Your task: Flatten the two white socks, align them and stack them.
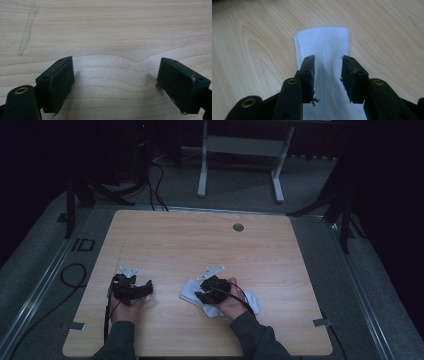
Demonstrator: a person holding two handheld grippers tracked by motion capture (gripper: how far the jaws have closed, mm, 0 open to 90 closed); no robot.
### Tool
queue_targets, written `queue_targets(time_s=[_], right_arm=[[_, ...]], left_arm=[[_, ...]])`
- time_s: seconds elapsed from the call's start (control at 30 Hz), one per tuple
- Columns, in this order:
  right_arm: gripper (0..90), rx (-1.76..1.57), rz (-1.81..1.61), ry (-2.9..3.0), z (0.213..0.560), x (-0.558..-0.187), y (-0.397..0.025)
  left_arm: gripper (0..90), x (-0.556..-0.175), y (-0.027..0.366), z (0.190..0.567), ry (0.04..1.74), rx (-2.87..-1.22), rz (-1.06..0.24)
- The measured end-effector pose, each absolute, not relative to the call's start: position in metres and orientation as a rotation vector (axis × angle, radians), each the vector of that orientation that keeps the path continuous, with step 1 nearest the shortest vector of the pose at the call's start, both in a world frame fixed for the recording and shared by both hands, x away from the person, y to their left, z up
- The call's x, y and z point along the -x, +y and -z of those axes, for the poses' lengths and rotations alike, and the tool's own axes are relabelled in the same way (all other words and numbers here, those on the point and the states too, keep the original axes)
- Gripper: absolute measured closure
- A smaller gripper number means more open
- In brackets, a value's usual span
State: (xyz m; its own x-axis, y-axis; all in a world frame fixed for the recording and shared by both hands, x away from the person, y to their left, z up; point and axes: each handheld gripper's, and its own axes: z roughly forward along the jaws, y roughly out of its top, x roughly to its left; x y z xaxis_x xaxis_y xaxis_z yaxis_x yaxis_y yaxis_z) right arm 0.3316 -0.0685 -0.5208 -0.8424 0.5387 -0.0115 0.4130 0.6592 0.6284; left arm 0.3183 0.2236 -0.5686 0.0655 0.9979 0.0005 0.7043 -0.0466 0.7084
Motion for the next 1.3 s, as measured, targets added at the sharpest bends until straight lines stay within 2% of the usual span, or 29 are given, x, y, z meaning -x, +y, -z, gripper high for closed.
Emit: queue_targets(time_s=[0.17, 0.27, 0.33, 0.57, 0.67, 0.97, 1.3], right_arm=[[62.1, -0.772, -0.964, 2.665, 0.514, -0.330, -0.071], [61.7, -0.765, -0.970, 2.660, 0.509, -0.329, -0.074], [61.3, -0.769, -0.972, 2.654, 0.506, -0.329, -0.077], [61.2, -0.783, -0.972, 2.628, 0.499, -0.329, -0.095], [60.9, -0.792, -0.959, 2.619, 0.497, -0.328, -0.105], [60.7, -0.809, -0.944, 2.608, 0.490, -0.324, -0.127], [60.4, -0.834, -0.919, 2.587, 0.489, -0.323, -0.147]], left_arm=[[15.9, -0.317, 0.224, 0.568, 1.703, -1.793, -0.712], [37.4, -0.314, 0.224, 0.564, 1.714, -1.791, -0.711], [48.6, -0.313, 0.222, 0.562, 1.709, -1.801, -0.704], [74.7, -0.306, 0.212, 0.555, 1.606, -1.857, -0.618], [89.2, -0.302, 0.203, 0.548, 1.547, -1.879, -0.622], [89.8, -0.292, 0.179, 0.533, 1.415, -1.903, -0.533], [89.8, -0.291, 0.157, 0.524, 1.332, -1.897, -0.514]])
